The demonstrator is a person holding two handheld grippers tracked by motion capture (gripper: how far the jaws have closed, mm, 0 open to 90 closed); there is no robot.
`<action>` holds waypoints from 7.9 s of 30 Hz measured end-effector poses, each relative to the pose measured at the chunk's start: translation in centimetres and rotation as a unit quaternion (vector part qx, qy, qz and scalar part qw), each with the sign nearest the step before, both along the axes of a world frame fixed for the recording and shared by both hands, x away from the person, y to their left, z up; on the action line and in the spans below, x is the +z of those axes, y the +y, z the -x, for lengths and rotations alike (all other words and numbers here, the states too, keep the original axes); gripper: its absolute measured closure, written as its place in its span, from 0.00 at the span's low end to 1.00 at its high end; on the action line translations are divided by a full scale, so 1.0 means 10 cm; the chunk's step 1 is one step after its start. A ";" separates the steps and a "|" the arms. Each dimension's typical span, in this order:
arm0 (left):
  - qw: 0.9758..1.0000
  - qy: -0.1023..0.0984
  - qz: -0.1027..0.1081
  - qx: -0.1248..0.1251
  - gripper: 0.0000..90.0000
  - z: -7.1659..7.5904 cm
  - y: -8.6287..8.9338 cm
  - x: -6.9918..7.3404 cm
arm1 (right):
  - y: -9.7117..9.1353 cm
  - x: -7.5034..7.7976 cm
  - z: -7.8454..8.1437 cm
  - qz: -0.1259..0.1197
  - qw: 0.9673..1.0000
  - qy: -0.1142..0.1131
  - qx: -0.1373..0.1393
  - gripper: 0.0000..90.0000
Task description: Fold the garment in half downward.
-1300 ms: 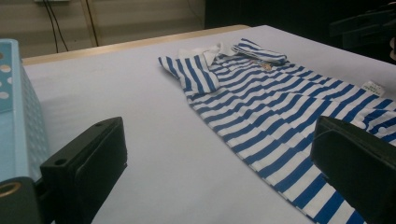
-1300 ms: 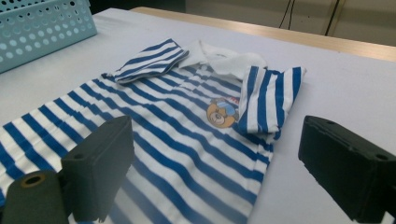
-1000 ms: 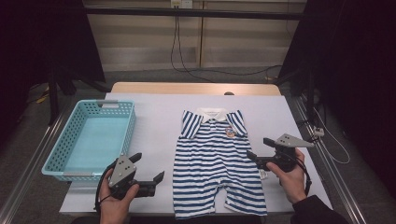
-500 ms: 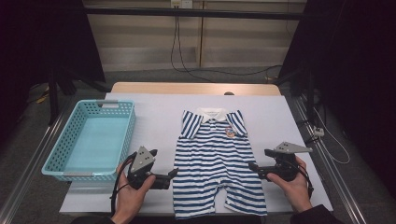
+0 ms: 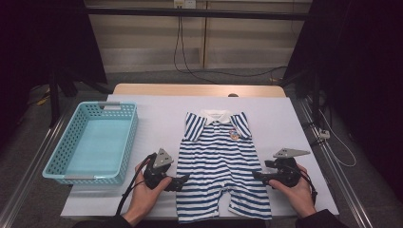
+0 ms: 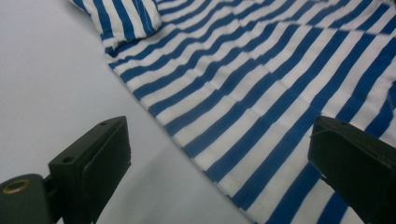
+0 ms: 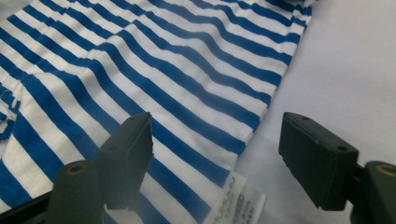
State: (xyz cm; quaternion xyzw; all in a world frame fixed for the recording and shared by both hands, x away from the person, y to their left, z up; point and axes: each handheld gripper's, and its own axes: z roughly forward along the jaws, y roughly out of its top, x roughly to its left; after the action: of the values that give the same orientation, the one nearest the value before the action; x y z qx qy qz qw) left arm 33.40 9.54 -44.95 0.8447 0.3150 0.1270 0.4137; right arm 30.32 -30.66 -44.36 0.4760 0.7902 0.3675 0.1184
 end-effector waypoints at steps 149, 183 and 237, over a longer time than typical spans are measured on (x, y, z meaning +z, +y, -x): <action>0.995 0.000 0.072 0.072 0.04 -1.35 -0.36 0.23 | 0.07 0.28 -1.27 0.003 0.998 -0.054 -0.025 0.18; 0.992 0.026 0.028 0.124 0.17 -1.67 -0.27 0.09 | 0.08 -0.03 -1.79 0.009 1.000 0.002 -0.014 0.70; 0.992 0.085 0.036 0.086 0.95 -1.75 -0.34 -0.11 | 0.11 -0.15 -1.83 -0.035 0.999 0.019 -0.019 0.97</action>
State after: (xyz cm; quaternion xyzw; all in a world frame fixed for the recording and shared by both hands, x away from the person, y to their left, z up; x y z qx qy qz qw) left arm 50.93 6.18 -46.04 0.8069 0.4245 0.0788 0.4032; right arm 48.58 -29.54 -45.85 0.5020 0.7694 0.3837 0.0939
